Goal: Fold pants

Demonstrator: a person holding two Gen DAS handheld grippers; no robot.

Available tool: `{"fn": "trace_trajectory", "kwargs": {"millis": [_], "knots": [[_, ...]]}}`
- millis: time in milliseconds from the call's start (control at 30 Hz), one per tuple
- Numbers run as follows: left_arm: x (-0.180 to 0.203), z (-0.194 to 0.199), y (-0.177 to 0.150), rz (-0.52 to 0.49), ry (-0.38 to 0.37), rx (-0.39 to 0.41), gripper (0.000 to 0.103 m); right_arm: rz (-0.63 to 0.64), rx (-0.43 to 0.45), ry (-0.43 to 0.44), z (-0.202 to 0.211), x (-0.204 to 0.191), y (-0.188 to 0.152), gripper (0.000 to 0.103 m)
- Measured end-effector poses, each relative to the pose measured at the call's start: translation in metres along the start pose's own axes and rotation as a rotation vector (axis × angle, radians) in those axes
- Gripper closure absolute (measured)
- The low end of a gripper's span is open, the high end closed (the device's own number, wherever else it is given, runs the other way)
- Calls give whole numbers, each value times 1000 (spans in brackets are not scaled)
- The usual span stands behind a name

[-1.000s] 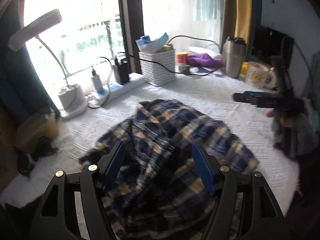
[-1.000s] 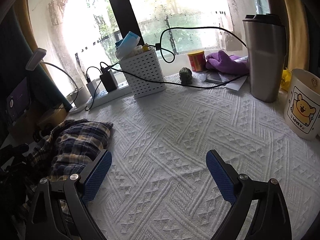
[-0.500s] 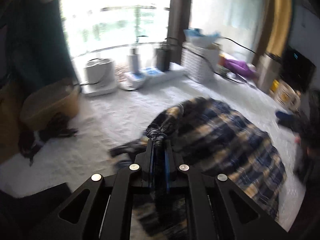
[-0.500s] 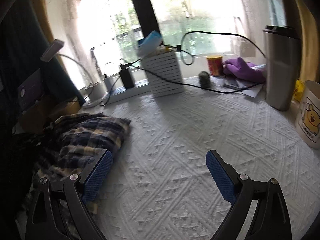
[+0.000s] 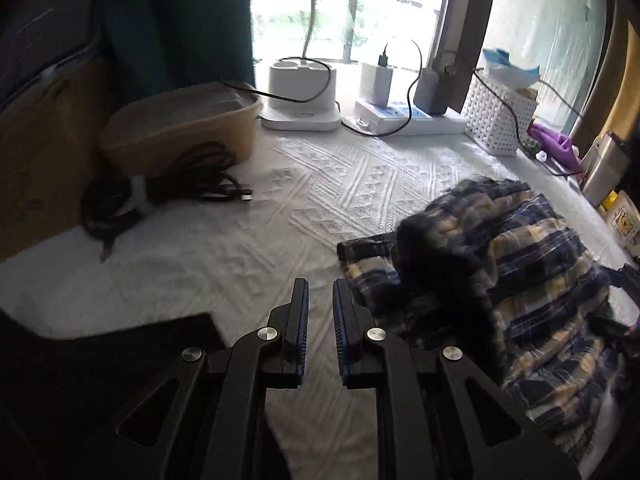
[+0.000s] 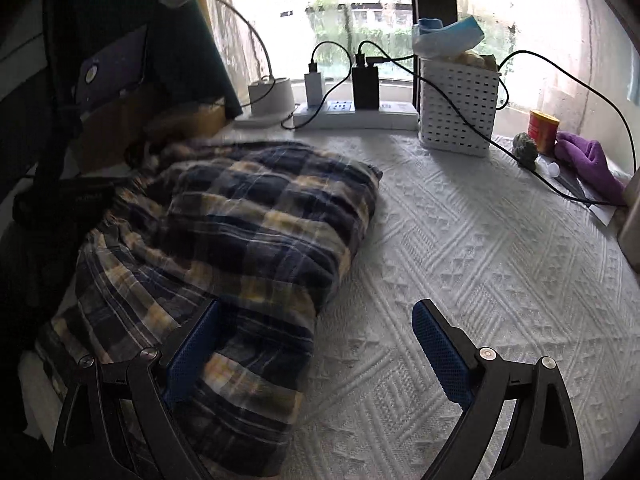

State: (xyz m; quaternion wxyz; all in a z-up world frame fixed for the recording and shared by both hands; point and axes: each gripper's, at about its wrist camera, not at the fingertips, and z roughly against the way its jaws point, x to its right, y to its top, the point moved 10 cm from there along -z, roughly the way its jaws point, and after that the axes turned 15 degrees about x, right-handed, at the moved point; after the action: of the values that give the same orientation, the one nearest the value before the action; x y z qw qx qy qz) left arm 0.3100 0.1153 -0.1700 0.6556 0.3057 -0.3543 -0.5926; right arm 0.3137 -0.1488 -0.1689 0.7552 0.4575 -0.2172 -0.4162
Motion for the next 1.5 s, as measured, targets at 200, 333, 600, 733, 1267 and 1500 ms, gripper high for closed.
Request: {"fn": "trace_trajectory", "kwargs": {"millis": [200, 333, 600, 733, 1267, 1500], "knots": [[30, 63, 21, -9, -97, 130, 85, 61, -58, -11, 6, -2, -16, 7], [68, 71, 16, -8, -225, 107, 41, 42, -52, -11, 14, -1, -16, 7], [79, 39, -32, -82, -173, -34, 37, 28, -62, 26, 8, -19, -13, 7], [70, 40, -50, -43, -196, -85, 35, 77, -133, 44, 7, -27, -32, 7], [54, 72, -24, -9, -220, -72, 35, 97, -121, 10, 53, -1, -32, 5], [47, 40, 3, 60, -208, -56, 35, -21, 19, 22, 37, 24, 35, 5]]}}
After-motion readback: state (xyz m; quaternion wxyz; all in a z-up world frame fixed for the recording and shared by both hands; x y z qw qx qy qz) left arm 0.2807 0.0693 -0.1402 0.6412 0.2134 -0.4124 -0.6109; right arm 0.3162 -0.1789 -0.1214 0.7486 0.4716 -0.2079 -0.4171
